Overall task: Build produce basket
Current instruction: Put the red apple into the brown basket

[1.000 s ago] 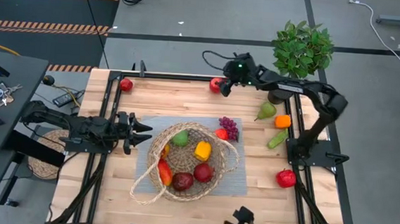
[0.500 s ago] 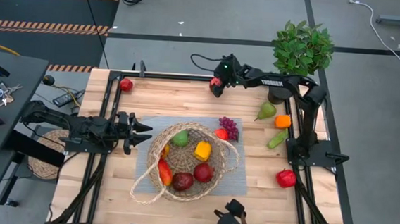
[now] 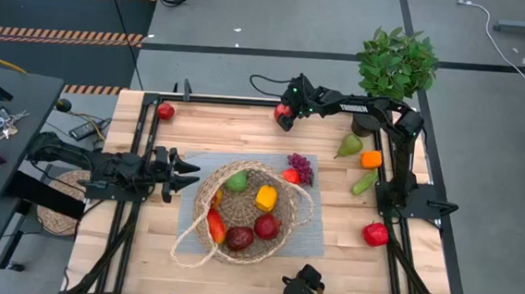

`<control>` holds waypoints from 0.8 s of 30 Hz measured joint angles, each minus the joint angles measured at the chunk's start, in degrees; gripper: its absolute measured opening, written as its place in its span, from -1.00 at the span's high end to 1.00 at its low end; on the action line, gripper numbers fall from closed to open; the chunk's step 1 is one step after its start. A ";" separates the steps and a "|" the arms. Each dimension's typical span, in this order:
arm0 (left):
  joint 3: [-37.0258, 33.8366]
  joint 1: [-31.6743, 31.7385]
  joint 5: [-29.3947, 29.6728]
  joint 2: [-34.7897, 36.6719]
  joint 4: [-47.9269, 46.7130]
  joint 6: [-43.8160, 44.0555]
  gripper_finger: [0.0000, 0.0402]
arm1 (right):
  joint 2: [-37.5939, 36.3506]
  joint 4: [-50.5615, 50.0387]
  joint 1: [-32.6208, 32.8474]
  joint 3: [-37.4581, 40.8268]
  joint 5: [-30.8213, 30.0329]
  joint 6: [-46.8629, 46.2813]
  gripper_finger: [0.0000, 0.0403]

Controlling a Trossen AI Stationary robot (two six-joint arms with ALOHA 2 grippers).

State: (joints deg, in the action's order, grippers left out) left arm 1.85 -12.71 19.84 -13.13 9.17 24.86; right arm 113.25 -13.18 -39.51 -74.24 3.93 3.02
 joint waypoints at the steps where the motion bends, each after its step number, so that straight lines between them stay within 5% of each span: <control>1: 0.00 0.00 0.00 0.00 0.00 -0.02 0.04 | 0.00 -0.04 0.00 0.00 -0.07 0.02 -0.88; 12: 0.02 0.00 0.00 0.00 0.00 -0.01 0.04 | -1.20 -1.73 0.37 0.31 -0.74 0.48 -0.75; 24: 0.02 0.00 0.00 0.00 0.00 -0.02 0.03 | -11.67 -1.98 5.33 0.29 -0.89 -0.47 -0.74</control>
State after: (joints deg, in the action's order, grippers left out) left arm 1.87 -12.71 19.84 -13.13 9.17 24.84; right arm 101.58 -15.15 -34.18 -73.95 3.04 2.55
